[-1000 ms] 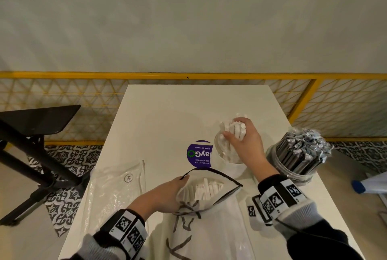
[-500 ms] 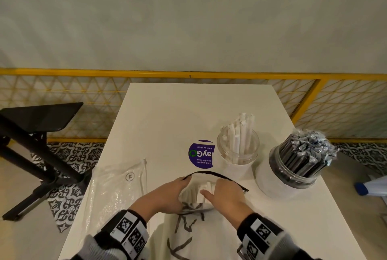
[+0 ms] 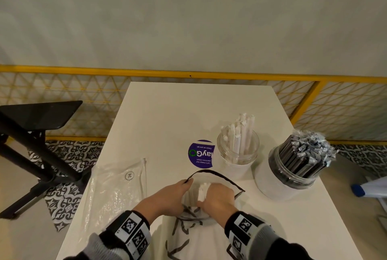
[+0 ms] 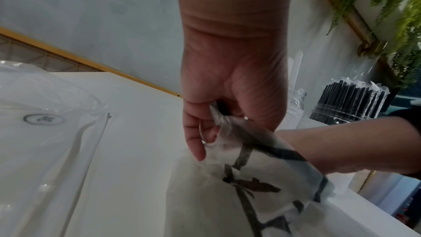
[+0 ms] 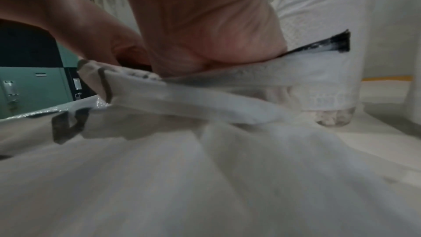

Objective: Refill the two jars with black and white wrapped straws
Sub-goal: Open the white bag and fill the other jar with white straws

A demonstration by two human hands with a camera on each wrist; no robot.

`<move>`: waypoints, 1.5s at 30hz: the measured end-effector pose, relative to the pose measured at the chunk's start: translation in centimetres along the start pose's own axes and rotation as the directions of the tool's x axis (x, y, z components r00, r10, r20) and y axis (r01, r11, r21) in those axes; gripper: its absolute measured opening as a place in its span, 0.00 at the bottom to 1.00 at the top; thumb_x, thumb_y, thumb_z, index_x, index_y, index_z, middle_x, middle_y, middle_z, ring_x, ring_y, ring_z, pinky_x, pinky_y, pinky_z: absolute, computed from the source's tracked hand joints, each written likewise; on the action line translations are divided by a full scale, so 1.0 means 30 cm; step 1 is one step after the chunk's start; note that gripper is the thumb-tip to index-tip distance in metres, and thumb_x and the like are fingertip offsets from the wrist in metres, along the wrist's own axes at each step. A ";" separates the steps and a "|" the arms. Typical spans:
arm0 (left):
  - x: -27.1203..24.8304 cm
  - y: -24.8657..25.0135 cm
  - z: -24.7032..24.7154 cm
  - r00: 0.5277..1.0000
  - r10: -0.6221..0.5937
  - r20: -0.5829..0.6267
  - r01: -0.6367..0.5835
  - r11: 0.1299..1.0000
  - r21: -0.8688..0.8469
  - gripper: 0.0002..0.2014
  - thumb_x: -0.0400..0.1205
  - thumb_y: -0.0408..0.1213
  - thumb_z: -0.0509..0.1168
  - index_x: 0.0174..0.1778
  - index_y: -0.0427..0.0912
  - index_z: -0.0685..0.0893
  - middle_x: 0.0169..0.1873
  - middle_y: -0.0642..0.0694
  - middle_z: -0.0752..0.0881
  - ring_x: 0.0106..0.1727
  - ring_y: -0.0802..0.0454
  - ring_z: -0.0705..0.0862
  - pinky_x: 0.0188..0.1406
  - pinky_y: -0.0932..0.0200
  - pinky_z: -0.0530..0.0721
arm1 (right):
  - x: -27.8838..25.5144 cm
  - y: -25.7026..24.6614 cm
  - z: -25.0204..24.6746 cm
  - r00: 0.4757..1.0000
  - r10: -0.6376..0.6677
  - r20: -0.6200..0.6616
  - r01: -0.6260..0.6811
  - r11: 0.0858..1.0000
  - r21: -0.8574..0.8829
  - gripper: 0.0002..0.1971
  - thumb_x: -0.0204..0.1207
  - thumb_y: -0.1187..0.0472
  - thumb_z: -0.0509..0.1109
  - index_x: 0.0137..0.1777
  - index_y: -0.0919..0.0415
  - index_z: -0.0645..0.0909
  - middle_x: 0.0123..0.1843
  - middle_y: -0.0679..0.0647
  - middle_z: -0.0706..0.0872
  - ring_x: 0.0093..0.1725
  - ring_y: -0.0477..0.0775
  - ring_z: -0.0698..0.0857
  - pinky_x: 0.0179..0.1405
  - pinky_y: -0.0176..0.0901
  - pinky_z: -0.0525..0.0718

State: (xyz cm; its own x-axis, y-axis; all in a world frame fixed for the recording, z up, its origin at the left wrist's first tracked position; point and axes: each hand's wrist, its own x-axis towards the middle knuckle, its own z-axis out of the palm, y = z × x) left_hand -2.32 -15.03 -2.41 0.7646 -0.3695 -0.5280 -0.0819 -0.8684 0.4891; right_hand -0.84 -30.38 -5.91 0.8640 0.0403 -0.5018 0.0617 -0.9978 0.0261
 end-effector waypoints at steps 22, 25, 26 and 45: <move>-0.052 0.042 -0.039 0.999 0.040 -0.026 -0.041 0.999 -0.034 0.39 0.77 0.33 0.64 0.82 0.54 0.52 0.78 0.46 0.66 0.73 0.45 0.73 0.71 0.53 0.75 | 0.024 0.017 0.029 0.997 -0.069 0.035 0.050 0.922 0.384 0.21 0.75 0.46 0.63 0.63 0.56 0.78 0.60 0.55 0.85 0.59 0.56 0.83 0.55 0.45 0.77; -0.042 0.038 -0.028 0.999 0.039 -0.018 -0.040 0.999 -0.017 0.40 0.76 0.33 0.65 0.82 0.54 0.52 0.78 0.46 0.67 0.73 0.46 0.74 0.70 0.51 0.77 | 0.032 -0.017 0.060 0.996 -0.078 0.040 0.072 0.987 0.141 0.25 0.76 0.41 0.62 0.67 0.54 0.76 0.63 0.55 0.84 0.64 0.58 0.81 0.62 0.48 0.75; -0.040 0.031 -0.025 0.999 0.030 -0.017 -0.030 0.999 -0.019 0.41 0.76 0.34 0.66 0.82 0.55 0.51 0.78 0.47 0.67 0.72 0.46 0.75 0.69 0.51 0.77 | 0.029 -0.024 0.062 0.996 -0.080 0.025 0.078 0.992 0.095 0.26 0.75 0.41 0.63 0.68 0.54 0.75 0.63 0.55 0.84 0.65 0.58 0.81 0.63 0.48 0.74; -0.062 0.037 -0.037 0.998 -0.069 0.003 0.069 0.997 -0.017 0.35 0.78 0.29 0.63 0.81 0.47 0.58 0.78 0.45 0.67 0.70 0.44 0.76 0.65 0.57 0.76 | -0.098 0.000 -0.156 0.913 -0.399 -0.082 0.334 0.619 0.711 0.11 0.70 0.58 0.73 0.51 0.54 0.77 0.50 0.51 0.84 0.50 0.50 0.81 0.52 0.43 0.80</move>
State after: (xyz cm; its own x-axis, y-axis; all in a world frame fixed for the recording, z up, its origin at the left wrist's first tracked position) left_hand -3.14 -14.94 -0.12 0.7663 -0.3102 -0.5627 -0.0182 -0.8859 0.4636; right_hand -1.05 -30.24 -0.40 0.8052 0.4398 -0.3979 -0.0282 -0.6417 -0.7664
